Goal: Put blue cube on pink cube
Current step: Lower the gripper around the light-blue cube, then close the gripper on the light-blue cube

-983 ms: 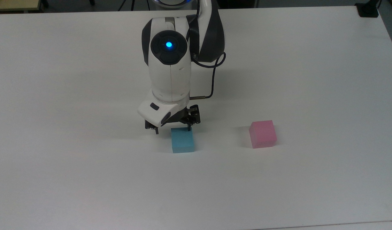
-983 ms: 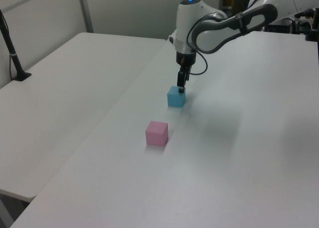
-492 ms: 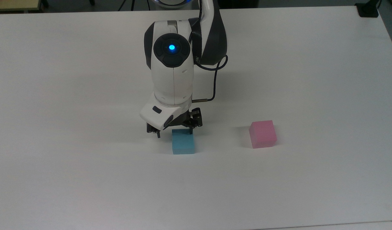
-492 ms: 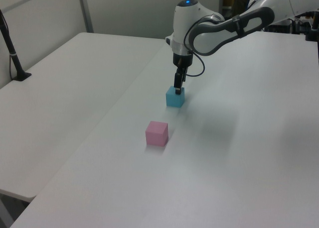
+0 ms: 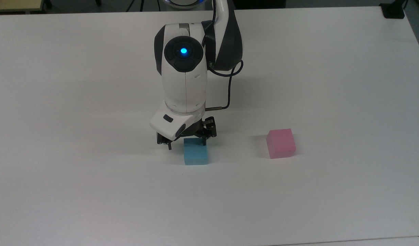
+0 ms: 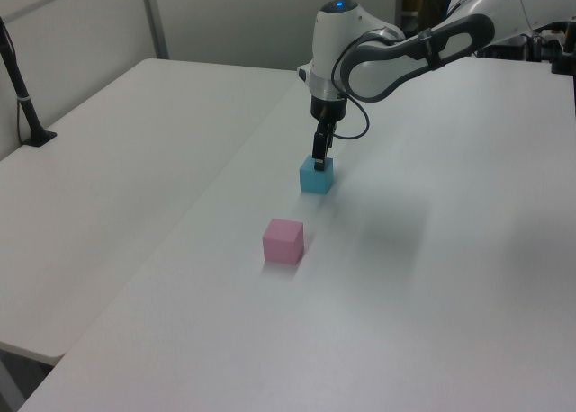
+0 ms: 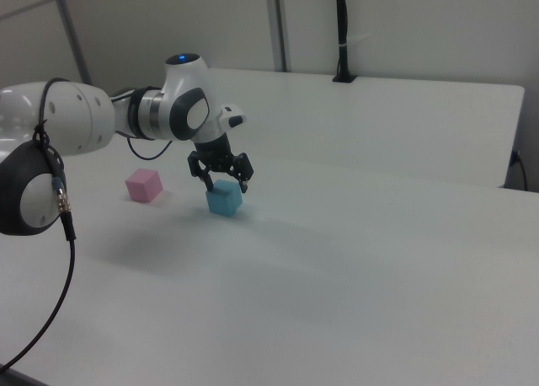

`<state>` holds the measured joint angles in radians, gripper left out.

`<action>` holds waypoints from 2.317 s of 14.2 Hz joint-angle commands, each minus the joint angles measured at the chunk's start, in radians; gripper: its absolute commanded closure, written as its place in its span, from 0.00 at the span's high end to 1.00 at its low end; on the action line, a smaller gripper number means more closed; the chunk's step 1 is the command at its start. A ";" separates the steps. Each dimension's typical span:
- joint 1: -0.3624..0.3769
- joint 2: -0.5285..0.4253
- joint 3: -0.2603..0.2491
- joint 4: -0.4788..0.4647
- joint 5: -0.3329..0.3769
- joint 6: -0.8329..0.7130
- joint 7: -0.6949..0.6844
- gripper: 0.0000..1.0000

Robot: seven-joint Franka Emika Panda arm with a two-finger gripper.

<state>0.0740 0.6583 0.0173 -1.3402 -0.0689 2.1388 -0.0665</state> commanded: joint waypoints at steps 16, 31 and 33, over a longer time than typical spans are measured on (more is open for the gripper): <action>0.030 0.026 -0.010 0.038 0.067 0.007 0.016 1.00; 0.029 0.055 -0.013 0.038 0.075 0.010 0.034 0.62; 0.029 0.055 -0.014 0.038 0.075 0.010 0.033 0.48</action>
<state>0.0872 0.7063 0.0205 -1.3164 -0.0055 2.1403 -0.0471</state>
